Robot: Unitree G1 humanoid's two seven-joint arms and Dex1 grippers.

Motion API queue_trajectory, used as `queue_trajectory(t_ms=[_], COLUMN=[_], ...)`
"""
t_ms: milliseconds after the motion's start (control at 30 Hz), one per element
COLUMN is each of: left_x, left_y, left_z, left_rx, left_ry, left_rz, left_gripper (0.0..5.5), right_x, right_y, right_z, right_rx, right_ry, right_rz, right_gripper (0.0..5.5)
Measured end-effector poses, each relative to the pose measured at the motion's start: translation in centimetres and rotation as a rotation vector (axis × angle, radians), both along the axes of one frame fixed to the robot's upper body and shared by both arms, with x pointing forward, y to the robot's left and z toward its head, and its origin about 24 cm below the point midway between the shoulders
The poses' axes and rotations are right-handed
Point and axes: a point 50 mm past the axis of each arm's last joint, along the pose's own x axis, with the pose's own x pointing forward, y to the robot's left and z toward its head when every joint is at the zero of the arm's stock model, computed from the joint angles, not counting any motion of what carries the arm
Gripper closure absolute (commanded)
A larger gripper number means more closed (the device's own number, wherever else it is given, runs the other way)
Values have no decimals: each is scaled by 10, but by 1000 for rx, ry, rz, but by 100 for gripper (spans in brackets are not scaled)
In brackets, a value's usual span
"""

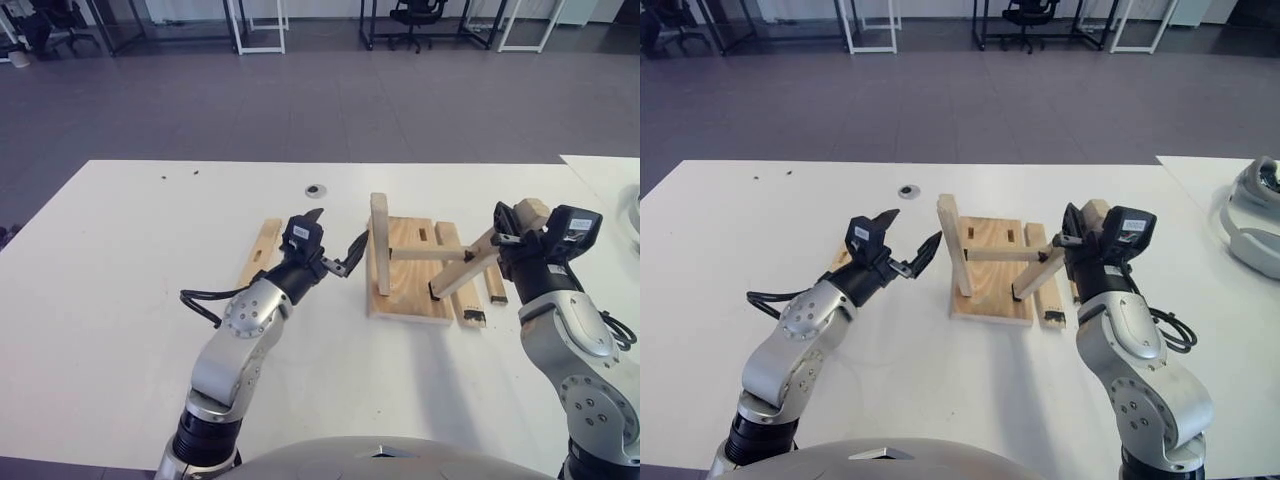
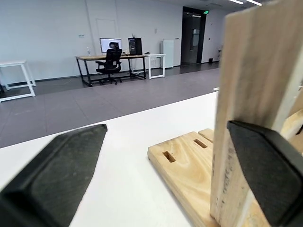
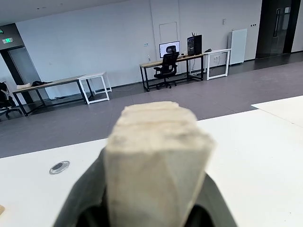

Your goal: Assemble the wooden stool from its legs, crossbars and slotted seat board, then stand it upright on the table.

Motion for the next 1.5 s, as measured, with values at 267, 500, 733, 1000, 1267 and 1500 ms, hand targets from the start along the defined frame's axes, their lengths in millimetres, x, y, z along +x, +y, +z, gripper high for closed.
queue_trajectory(t_ms=[267, 500, 733, 1000, 1267, 1500], left_x=[4, 5, 4, 0, -27, -31], left_y=[-5, -4, 0, 93, 117, 95], left_z=[5, 2, -1, -10, -49, -64], left_rx=[-5, 22, 56, 20, 229, 451], left_ry=[-19, -12, -22, 20, 174, 242], left_rz=[-12, 69, 105, 217, 49, -320], left_gripper=[81, 81, 81, 81, 81, 81], right_x=[13, 15, 15, -28, -51, 41], right_y=[6, 20, 22, 20, -37, -10], right_z=[-27, -24, -23, -14, -42, -69], right_rx=[-149, -228, -238, -186, -309, -464], right_ry=[172, 124, 108, 54, 343, 153], right_rz=[142, 215, 279, 824, 1047, 1047], right_gripper=[271, 267, 267, 267, 267, 267])
